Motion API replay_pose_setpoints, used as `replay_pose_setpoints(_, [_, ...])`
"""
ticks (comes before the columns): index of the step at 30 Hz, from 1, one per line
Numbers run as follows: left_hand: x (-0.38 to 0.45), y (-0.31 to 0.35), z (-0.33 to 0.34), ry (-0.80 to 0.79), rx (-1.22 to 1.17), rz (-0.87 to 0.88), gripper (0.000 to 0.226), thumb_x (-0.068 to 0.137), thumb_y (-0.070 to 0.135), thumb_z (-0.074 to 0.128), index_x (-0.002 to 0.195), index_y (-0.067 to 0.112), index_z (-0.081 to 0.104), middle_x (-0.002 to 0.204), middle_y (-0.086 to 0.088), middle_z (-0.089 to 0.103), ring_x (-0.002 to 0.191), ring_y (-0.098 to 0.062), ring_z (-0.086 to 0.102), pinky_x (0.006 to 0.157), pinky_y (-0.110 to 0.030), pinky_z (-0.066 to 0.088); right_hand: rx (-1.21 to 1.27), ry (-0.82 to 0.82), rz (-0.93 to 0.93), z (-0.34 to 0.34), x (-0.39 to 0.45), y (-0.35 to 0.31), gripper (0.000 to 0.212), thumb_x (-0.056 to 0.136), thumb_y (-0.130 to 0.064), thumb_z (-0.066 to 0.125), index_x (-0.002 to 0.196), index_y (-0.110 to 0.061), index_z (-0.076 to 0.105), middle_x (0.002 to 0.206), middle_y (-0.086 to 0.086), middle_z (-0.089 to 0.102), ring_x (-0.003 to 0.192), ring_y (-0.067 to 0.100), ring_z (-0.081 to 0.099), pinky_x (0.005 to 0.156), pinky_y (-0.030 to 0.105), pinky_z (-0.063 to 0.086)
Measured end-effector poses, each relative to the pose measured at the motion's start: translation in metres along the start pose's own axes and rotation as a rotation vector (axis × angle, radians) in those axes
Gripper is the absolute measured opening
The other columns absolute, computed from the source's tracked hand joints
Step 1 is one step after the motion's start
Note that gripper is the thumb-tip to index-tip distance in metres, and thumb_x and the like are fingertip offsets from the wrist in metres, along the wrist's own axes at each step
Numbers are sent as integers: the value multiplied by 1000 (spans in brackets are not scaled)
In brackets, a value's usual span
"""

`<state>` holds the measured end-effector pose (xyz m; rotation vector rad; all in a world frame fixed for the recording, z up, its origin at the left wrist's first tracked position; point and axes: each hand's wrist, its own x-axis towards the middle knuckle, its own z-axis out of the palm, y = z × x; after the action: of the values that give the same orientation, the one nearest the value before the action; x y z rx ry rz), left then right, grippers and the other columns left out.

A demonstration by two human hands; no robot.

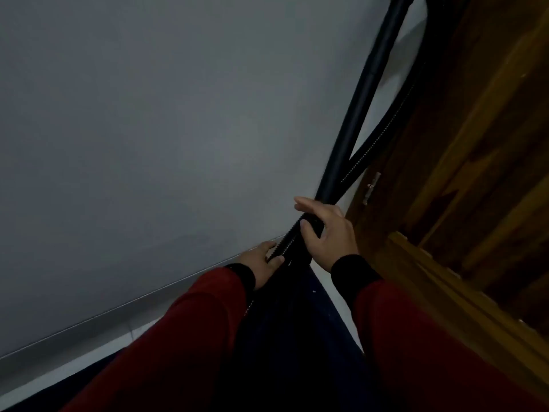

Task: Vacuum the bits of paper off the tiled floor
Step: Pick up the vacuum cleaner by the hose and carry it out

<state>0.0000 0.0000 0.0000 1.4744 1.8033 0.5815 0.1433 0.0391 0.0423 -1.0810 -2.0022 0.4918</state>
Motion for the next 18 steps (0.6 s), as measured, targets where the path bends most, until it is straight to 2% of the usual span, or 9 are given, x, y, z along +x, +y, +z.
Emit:
replay_pose_setpoints(3, [6, 0, -2, -54, -36, -9, 58, 93, 42, 47, 145, 23, 31, 139, -11, 50, 124, -25, 51, 96, -23, 38, -46, -50, -6, 8, 5, 2, 43, 91, -6, 56, 130, -24, 58, 126, -1, 62, 128, 13, 46, 100, 5, 28])
replay_pose_setpoints(5, [8, 0, -3, -84, -72, -9, 54, 93, 36, 51, 142, 20, 37, 134, -9, 53, 119, -24, 54, 88, -20, 38, -55, -140, -3, 14, 10, 2, 46, 92, -8, 56, 135, -24, 53, 129, -3, 61, 132, 14, 43, 104, 13, 26])
replay_pose_setpoints(9, [8, -6, -5, -53, -200, -30, 41, 92, 28, 55, 127, 7, 54, 110, -11, 63, 90, -21, 58, 82, -29, 46, -38, -195, 51, 18, 19, -2, 58, 91, -18, 61, 143, -31, 39, 131, -5, 58, 125, 12, 48, 99, 18, 31])
replay_pose_setpoints(11, [6, -10, -10, -23, -299, -44, 40, 91, 26, 56, 126, 7, 53, 113, -14, 63, 89, -21, 57, 83, -31, 47, -14, -176, 76, 19, 19, -5, 64, 88, -22, 65, 144, -32, 36, 128, -4, 58, 120, 10, 50, 97, 19, 33])
replay_pose_setpoints(13, [4, -13, -14, 1, -397, -44, 42, 90, 24, 59, 128, 8, 52, 120, -15, 62, 93, -23, 59, 88, -32, 48, 19, -124, 72, 20, 16, -7, 66, 85, -23, 70, 143, -32, 38, 123, -3, 59, 116, 10, 52, 95, 15, 36])
replay_pose_setpoints(15, [1, -16, -18, 25, -463, -36, 41, 89, 21, 60, 128, 8, 52, 121, -16, 62, 99, -28, 61, 93, -35, 49, 22, -57, 67, 21, 12, -7, 65, 83, -23, 72, 140, -31, 43, 117, -4, 57, 107, 9, 54, 85, 2, 35])
replay_pose_setpoints(18, [-6, -17, -23, 36, -607, -13, 40, 90, 14, 59, 128, 6, 50, 110, -13, 61, 92, -24, 59, 86, -33, 49, -26, -6, 63, 19, 3, -11, 60, 82, -29, 73, 136, -34, 48, 110, -8, 50, 95, 7, 50, 75, -4, 33])
